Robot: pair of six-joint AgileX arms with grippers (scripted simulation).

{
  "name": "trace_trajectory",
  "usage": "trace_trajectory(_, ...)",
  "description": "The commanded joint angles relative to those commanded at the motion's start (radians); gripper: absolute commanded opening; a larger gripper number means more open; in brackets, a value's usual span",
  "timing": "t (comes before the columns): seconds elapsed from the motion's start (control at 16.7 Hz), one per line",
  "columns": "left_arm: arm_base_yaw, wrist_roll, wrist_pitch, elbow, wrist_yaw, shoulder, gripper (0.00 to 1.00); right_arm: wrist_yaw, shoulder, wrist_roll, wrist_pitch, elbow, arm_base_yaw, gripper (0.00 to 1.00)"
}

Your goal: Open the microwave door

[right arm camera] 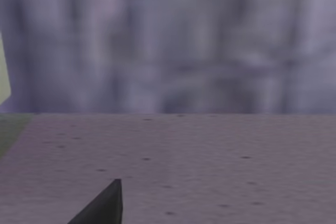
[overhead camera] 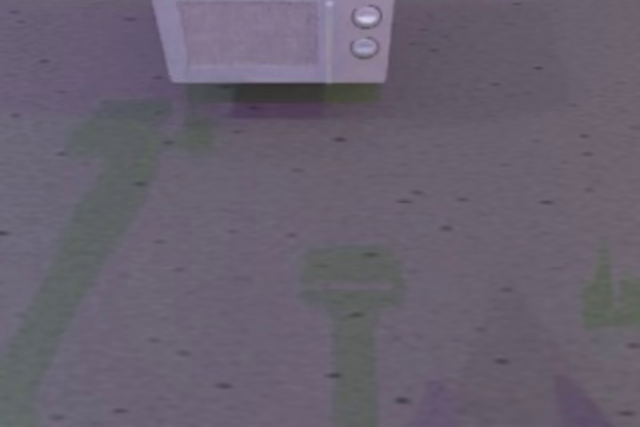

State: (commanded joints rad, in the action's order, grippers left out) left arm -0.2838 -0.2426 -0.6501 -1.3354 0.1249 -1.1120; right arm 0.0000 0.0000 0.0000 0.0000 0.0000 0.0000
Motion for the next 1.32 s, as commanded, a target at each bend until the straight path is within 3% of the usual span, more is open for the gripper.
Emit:
trace_trajectory(0.72,-0.258,-0.242,-0.614,-1.208,0.127,-1.069,1.0,0.0,0.0,0.0,0.0,0.0,0.0,1.0)
trace_trajectory(1.02,-0.322,-0.301,-0.776,-1.487,0.161,-1.353,1.0,0.0,0.0,0.0,0.0,0.0,0.0,1.0)
trace_trajectory(1.32,-0.34,-0.319,-0.826,-1.567,0.172,-1.441,1.0,0.0,0.0,0.0,0.0,0.0,0.0,1.0)
